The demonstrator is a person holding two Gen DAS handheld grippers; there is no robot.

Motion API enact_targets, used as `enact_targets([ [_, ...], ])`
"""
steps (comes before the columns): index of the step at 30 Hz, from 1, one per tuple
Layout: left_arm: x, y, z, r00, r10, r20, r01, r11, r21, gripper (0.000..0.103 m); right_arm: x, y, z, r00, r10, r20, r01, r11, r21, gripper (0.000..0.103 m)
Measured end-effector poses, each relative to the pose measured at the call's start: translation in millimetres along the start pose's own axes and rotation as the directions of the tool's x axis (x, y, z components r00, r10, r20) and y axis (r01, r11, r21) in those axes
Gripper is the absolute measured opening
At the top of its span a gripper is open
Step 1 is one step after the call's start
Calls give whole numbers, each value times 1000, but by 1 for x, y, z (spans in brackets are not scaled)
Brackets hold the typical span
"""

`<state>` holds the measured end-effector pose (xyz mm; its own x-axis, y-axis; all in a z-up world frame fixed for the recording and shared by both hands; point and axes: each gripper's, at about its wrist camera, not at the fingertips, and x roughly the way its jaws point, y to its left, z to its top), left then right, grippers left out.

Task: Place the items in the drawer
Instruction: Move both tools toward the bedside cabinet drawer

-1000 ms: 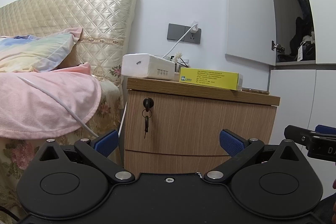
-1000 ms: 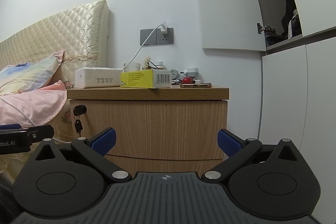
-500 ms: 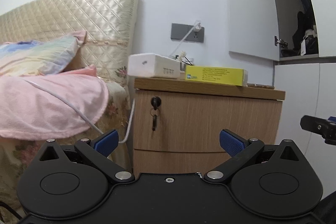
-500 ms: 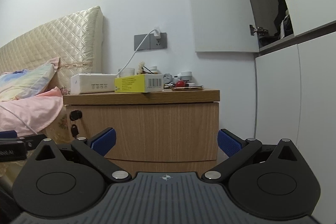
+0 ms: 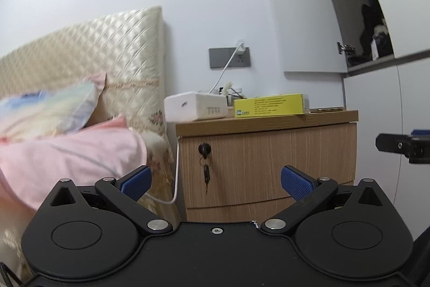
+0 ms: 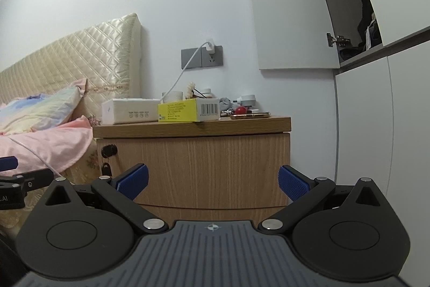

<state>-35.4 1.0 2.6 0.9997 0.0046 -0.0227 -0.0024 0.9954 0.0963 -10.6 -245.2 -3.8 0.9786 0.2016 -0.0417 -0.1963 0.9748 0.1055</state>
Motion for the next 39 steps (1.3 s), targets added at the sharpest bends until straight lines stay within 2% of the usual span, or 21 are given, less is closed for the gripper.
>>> enact_targets([
  [7, -8, -4, 15, 999, -43, 2, 43, 999, -7, 102, -7, -5, 1, 1000, 15, 25, -16, 999, 49, 103],
  [10, -13, -8, 21, 998, -54, 8, 54, 998, 17, 102, -10, -5, 0, 999, 11, 36, -13, 999, 51, 103],
  [15, -15, -8, 21, 998, -60, -1, 60, 998, -21, 102, -12, -5, -1, 999, 6, 39, -7, 999, 47, 103],
  [20, -17, -14, 20, 997, -78, 4, 78, 997, 7, 102, -13, -5, -1, 999, 13, 39, -14, 999, 39, 103],
  [28, -10, -6, 14, 998, -57, 0, 57, 997, -51, 102, -13, -7, -1, 999, 11, 40, -13, 999, 50, 103],
  [32, -4, -1, 11, 999, -48, 18, 48, 998, -49, 102, -12, -5, -1, 999, 15, 39, -17, 999, 40, 103],
  [39, 20, 16, 9, 999, -33, 2, 34, 996, -84, 102, -5, -15, 2, 999, 16, 42, -19, 997, 69, 103],
])
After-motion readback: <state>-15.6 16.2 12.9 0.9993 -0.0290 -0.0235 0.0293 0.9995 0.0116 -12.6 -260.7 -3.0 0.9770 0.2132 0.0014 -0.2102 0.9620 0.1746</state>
